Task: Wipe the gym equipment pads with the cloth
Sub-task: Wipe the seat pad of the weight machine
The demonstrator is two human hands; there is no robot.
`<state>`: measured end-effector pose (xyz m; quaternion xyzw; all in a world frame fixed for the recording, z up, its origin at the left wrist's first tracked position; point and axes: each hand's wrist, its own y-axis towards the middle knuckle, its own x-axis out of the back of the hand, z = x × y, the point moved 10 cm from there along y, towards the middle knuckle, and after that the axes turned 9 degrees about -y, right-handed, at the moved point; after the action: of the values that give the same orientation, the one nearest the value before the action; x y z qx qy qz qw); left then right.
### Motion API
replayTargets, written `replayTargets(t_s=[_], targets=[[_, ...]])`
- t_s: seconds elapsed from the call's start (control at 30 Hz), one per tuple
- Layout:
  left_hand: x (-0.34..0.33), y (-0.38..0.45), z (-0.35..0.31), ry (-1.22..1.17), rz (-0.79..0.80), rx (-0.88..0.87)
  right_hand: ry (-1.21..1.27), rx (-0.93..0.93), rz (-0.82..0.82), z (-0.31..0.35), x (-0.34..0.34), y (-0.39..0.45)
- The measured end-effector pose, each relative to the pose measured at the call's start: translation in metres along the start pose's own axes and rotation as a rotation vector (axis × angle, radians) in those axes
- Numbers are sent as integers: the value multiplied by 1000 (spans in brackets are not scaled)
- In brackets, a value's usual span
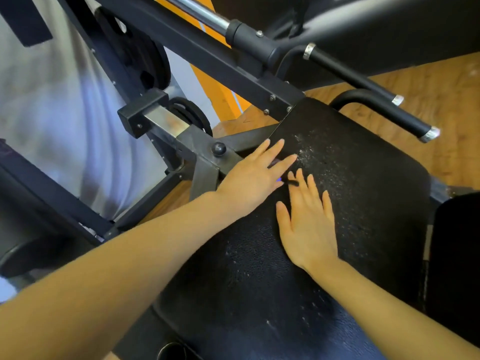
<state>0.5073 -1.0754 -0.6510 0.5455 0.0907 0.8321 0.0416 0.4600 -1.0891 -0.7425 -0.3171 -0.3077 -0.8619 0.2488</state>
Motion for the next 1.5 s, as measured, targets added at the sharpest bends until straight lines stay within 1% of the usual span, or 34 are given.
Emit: replayTargets(t_s=[0.03, 0.1, 0.2, 0.3, 0.33, 0.43, 0.47, 0.53, 0.6, 0.7, 0.73, 0.77, 0.83, 0.87, 0.93, 1.0, 1.07, 1.13, 1.17, 1.23, 1.27, 1.33, 1.4, 1.43, 1.47, 1.5], targets=[[1, 9, 1, -41, -27, 43, 1, -18, -7, -1, 0, 0], [-3, 4, 9, -67, 26, 55, 22, -52, -5, -6, 0, 1], [15, -54, -2, -51, 83, -145, 2, -49, 6, -9, -2, 1], [24, -112, -3, -39, 101, -229, -3, -50, 7, -7, -3, -1], [21, -113, -1, -22, 104, -225, -7, -54, 6, -8, -2, -1], [18, -76, -12, 67, 10, -236, -12, -50, 1, -7, -2, -1], [16, -61, -13, 91, -5, -216, -9, -51, 0, -7, -2, -1], [13, -51, -6, 47, -3, -112, -12, -54, -8, -8, 0, 0], [14, -73, -7, -19, 10, -69, -22, -53, -10, -8, -1, 0], [17, -129, -32, -61, 63, -191, -29, -66, -5, -9, -2, -1], [16, -143, -34, -99, 78, -205, -28, -66, -3, -9, -2, -1], [14, -146, -31, -104, 81, -207, -27, -65, -2, -8, -2, -1], [7, -126, -24, -52, 91, -195, -24, -63, -4, -9, -3, -1], [4, -108, -18, -31, 68, -158, -23, -57, -8, -8, -3, -1], [0, -77, -7, -23, 75, -27, -22, -53, -15, -8, -2, -1], [-7, -84, -5, -28, 102, 56, -23, -51, -16, -8, -2, 0], [-1, -122, -24, -91, 103, 6, -25, -49, -17, -9, -3, 0], [8, -163, -46, -181, 105, -102, -26, -53, -20, -9, -3, 0], [10, -172, -49, -154, 121, -147, -22, -54, -22, -9, -2, -1], [18, -153, -42, -102, 96, -187, -3, -43, -40, -6, 0, -3], [18, -135, -34, -71, 83, -158, 9, -26, -55, -4, 3, -3], [15, -98, -16, -39, 76, -13, 23, 14, -78, 0, 7, -5], [10, -89, 1, -101, 65, 176, 15, 42, -64, 2, 8, -10], [5, -95, 3, -124, 88, 220, 8, 56, -47, 3, 6, -14], [2, -108, -6, -144, 133, 199, 0, 71, -30, 3, 4, -20], [-1, -127, -20, -174, 168, 133, -12, 86, -18, 3, 3, -27]])
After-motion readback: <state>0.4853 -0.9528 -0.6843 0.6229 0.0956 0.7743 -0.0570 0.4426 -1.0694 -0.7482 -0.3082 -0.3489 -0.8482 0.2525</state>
